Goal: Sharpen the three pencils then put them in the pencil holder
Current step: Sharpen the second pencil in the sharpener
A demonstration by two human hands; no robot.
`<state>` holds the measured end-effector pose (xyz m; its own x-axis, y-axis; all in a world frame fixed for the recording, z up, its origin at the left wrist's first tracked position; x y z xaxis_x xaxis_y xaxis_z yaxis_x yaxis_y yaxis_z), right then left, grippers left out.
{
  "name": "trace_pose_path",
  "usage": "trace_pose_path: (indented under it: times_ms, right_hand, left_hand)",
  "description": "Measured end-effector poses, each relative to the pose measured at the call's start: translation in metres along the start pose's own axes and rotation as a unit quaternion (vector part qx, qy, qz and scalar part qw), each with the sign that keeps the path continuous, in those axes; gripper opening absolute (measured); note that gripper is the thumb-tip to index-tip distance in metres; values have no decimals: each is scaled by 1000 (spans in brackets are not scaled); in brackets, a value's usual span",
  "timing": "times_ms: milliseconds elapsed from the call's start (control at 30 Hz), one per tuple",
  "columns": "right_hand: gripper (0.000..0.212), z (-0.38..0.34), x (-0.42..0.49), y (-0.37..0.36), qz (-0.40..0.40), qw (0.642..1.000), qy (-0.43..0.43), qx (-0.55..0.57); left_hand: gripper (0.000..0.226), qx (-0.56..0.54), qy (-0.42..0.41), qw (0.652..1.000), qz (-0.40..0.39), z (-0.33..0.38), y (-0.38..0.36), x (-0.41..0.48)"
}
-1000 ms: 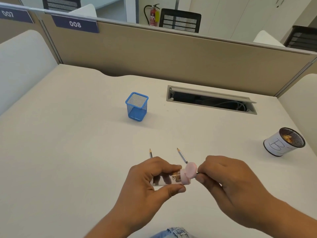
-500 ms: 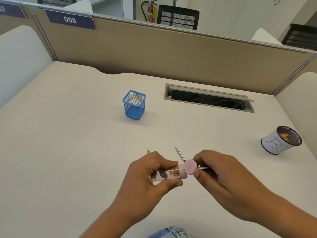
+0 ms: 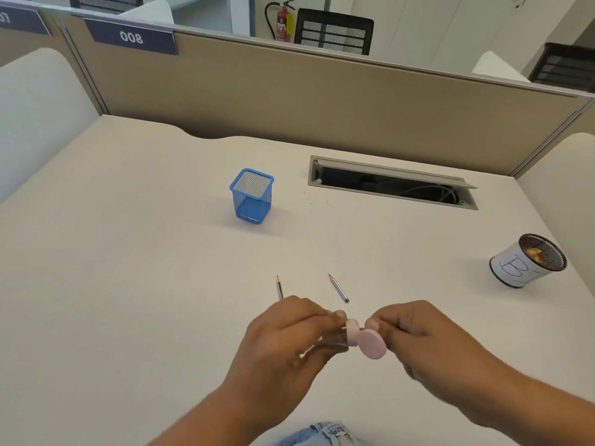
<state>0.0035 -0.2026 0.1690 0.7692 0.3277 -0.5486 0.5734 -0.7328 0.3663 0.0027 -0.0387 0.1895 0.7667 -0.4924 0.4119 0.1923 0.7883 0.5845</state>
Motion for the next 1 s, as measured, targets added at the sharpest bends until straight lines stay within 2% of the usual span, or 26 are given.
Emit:
trace_pose_path:
  times_ms: [67,133,200,267,333,400,500,533,600,667,733,833,867,933,1000]
  right_hand:
    - [44,7,1,-7,-57,990,-42,121]
    - [45,2,-1,-4,-59,990,-31,126]
    - [42,-9,-3,4,-28,998,14,46]
    - [35,-25,-8,13,15,993,84,-82]
    - [34,-41,-18,17,62,952,154,-259]
    - [36,-52,-25,14,101,881,204,-414]
    - [34,-57,-28,8,141,811,258,-506]
    - [32,-60,-28,6,151,796,273,-519]
    - [28,-63,-28,5,154,788,279,-526]
    - [29,-60,-26,5,138,823,258,-486]
    - [27,-54,-21,8,111,887,214,-395]
    - [35,-33,-10,12,65,984,89,-142]
    - [39,-21,-7,9,27,999,23,-35]
    - [40,-9,-5,1,-37,994,-41,96]
    - [41,-12,-4,2,-50,994,-32,90]
  left_hand:
    - [21,21,-14,1000,-11,1,-3,1]
    - [23,-30,20,999,-4,-5,1,4]
    - [26,-78,60,995,-1,-10,5,8]
    - [25,-100,81,992,-7,-11,6,9]
    - [25,-110,97,989,-10,-11,6,9]
    - [27,-131,115,985,-11,-12,7,9]
    - [29,-201,154,967,-19,-17,3,7]
    - [28,-232,164,959,-27,-18,1,7]
    - [28,-262,168,950,-37,-17,-2,7]
    - [28,-219,151,964,-19,-15,2,8]
    - [26,-157,110,982,5,-10,6,10]
    - [18,-72,15,997,37,3,9,10]
    - [16,-48,-8,998,44,6,7,8]
    - [17,-35,-24,998,52,6,5,7]
    - [21,-64,5,997,42,0,4,10]
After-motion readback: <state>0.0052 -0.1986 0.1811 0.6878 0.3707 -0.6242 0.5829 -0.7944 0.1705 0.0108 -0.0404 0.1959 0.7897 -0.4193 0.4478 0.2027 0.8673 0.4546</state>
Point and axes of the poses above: each hand's wrist, its own x-axis towards the middle knuckle, its own y-axis out of the back of the hand, z = x × y, the point moved 8 cm from there along x, towards the middle knuckle, and after that the axes turned 14 degrees about -z, right-handed, at the moved point
